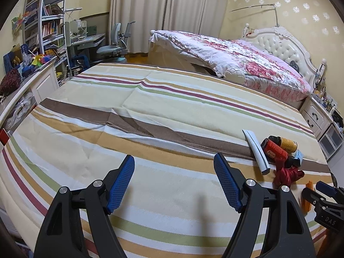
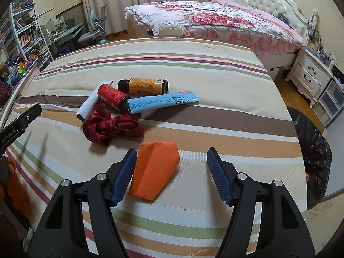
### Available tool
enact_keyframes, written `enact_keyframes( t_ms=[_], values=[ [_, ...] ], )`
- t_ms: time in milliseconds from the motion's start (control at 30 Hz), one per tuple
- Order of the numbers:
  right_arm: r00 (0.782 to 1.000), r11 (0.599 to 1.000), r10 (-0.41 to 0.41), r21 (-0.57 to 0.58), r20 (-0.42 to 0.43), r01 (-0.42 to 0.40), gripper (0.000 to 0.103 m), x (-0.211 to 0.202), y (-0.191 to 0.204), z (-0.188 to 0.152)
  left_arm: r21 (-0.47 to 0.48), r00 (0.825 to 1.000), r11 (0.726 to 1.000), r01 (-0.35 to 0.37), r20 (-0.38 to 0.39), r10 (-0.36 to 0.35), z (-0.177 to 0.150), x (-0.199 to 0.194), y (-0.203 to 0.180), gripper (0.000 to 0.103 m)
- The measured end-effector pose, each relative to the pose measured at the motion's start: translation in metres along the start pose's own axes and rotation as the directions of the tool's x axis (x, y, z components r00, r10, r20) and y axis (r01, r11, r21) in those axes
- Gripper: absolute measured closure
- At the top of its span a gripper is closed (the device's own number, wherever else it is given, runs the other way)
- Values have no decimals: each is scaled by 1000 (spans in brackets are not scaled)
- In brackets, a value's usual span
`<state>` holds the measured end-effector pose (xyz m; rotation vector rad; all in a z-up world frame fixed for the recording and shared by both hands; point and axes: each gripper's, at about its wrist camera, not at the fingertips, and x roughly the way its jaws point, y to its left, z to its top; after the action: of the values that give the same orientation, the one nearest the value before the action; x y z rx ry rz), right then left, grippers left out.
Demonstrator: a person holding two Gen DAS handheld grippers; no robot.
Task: Collect trash
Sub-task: 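Grasp the orange paper with the right tool while the left tool grasps the white tube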
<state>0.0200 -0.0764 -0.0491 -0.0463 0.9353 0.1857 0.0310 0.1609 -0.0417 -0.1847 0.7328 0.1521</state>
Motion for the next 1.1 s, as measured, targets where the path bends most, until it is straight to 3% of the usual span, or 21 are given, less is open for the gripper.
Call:
enact_keyframes(
  t_ms=[133,200,267,867,1100],
  values=[
    [1000,999,-11,-44,-2,11,44,2,7,-8,4,1000,1000,-4,0,4,-1,-1,1,29],
    [1000,998,-12,-56,4,12,59,0,8,-7,7,1000,1000,-5,1,5,-1,-3,1,29],
    [1000,999,-5,-44,5,6,68,0,4,-6,12,1000,1000,-6,2,6,-1,-3,1,29],
    [991,993,-121,23,55,120,69,17,-49,15,70,999,997,43,-13,-42,5,4,-36,29],
    [992,993,-108,50,59,105,69,22,-64,23,121,997,990,75,-28,-72,11,14,-66,29]
  ],
)
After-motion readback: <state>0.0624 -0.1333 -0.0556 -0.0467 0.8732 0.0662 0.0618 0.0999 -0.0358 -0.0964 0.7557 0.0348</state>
